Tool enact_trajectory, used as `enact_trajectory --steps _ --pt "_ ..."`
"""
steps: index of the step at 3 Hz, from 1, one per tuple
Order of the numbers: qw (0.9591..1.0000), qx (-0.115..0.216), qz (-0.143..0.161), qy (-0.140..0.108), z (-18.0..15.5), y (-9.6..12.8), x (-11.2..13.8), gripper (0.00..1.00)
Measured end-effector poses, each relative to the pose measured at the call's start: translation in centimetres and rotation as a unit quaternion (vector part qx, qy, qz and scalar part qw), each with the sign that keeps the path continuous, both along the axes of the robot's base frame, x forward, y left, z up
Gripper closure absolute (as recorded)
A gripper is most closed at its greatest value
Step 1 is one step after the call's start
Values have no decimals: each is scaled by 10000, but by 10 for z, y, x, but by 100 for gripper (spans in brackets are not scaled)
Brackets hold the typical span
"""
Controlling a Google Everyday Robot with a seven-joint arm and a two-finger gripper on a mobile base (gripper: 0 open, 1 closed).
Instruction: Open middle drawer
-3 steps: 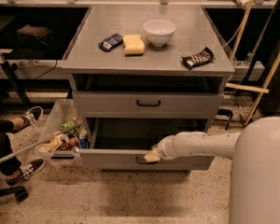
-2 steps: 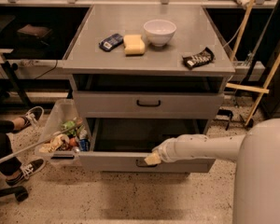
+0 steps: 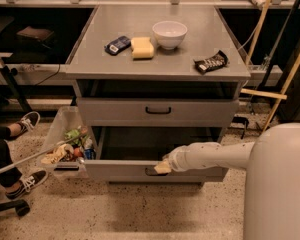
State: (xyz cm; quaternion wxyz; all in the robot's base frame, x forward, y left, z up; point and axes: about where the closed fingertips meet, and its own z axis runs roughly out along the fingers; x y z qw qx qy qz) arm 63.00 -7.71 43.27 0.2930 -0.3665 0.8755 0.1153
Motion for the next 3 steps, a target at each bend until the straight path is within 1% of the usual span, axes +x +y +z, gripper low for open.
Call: enact_trajectory --steps 2,3 --pt "10000 -54 12 -75 4 0 0 100" --pt "9998 79 -129 -99 11 0 -7 100"
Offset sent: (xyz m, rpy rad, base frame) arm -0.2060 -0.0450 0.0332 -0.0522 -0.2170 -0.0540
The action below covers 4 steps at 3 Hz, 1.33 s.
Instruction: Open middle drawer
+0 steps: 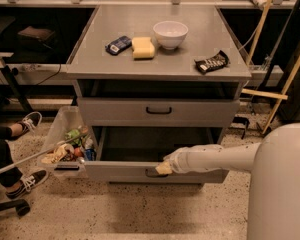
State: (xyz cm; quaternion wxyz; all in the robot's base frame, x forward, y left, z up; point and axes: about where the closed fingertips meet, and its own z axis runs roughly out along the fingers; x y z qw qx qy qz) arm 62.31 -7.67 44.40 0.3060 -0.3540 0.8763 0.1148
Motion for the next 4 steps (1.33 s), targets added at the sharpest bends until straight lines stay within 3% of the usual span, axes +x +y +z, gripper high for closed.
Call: enact_trajectory --steps 4 --pt "10000 13 -9 49 -1 -1 -7 100"
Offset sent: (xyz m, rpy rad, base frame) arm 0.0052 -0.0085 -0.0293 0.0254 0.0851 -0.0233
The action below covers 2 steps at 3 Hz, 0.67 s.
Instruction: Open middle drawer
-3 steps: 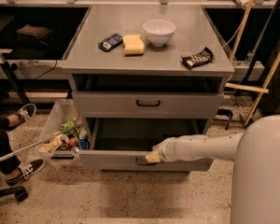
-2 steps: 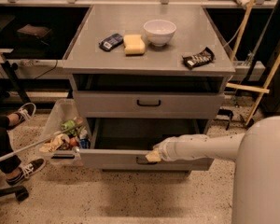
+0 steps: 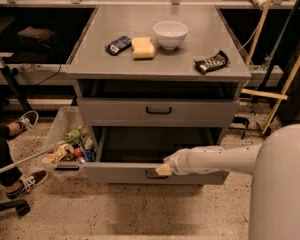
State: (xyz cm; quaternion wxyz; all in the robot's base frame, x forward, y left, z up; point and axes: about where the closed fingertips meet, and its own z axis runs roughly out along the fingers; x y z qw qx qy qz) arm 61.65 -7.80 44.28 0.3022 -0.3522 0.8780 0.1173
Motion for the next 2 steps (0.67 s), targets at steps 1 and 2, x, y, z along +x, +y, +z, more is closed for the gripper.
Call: enact_trajectory --steps 1,2 --pt "10000 19 -20 1 -3 -1 -11 100" --pt "10000 20 -21 1 -1 0 -11 100"
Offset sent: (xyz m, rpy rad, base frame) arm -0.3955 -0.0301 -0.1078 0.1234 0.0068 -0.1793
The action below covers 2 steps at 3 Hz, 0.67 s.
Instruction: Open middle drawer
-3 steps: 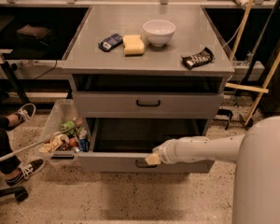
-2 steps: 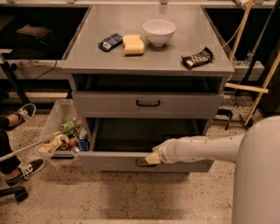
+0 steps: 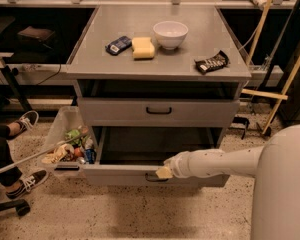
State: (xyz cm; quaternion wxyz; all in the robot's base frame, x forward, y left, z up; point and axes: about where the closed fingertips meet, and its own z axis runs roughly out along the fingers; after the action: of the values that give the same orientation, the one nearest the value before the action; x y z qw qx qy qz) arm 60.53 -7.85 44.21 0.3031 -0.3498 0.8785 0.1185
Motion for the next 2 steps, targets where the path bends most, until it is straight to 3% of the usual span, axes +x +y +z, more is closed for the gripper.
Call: enact_trajectory --steps 2 --pt "10000 24 -33 4 0 -1 -12 100"
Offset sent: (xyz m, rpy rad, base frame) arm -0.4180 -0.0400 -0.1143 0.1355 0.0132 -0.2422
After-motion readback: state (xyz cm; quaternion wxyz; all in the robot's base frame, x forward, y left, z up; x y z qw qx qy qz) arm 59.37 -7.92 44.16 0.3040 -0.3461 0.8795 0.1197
